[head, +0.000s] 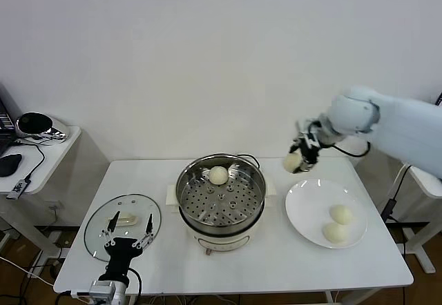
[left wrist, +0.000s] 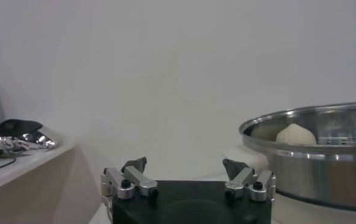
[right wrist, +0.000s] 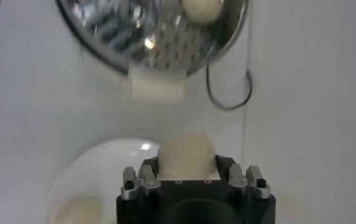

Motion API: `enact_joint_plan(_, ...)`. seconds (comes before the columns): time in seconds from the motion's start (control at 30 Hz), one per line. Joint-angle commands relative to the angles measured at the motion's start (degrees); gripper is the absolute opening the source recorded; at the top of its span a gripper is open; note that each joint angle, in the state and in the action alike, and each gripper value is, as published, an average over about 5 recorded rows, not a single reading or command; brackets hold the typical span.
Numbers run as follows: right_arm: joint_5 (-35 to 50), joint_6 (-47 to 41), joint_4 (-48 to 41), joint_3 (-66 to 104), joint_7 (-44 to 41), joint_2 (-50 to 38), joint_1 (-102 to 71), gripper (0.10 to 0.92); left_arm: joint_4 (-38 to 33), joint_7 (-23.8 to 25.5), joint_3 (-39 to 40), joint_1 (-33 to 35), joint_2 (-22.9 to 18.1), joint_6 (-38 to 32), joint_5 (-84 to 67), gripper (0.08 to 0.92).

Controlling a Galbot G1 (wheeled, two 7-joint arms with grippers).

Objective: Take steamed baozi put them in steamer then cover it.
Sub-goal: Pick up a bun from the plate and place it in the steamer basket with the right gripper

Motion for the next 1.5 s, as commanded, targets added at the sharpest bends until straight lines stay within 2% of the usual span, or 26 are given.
enact_joint_plan(0.03, 12.9, -7.0, -0.4, -3.1, 6.4, 13.4, 3.1, 0.602, 0.0, 0.0, -0.1, -0.1, 0.1, 0.0, 0.0, 0.823)
enact_joint_plan(0.27, 15.4, -10.1, -9.8, 0.4, 10.1, 25.6, -6.7, 0.602, -0.1, 0.0, -0.8, 0.0, -0.2, 0.1, 0.1, 0.823)
enact_joint_plan(0.47, 14.5, -10.2, -15.9, 1.5, 10.5, 30.9, -11.1, 0.6, 0.1, -0.1, -1.0, 0.1, -0.7, 0.0, 0.1, 0.823)
enact_joint_plan(1.2, 8.1, -10.2, -25.9, 2.0, 11.1, 38.6, -18.7, 0.607, 0.2, -0.2, -0.8, -0.4, -0.8, -0.4, 0.1, 0.823)
enact_joint_plan(1.37, 7.6, -10.2, -26.8, 2.6, 10.7, 38.9, -19.2, 0.71, 0.2, -0.2, -0.8, -0.3, -0.7, -0.4, 0.1, 0.823)
enact_joint_plan(1.5, 6.2, -10.2, -23.8, 3.0, 7.0, 35.9, -16.4, 0.798, 0.3, -0.2, -0.9, -0.2, -0.8, -0.4, 0.1, 0.823)
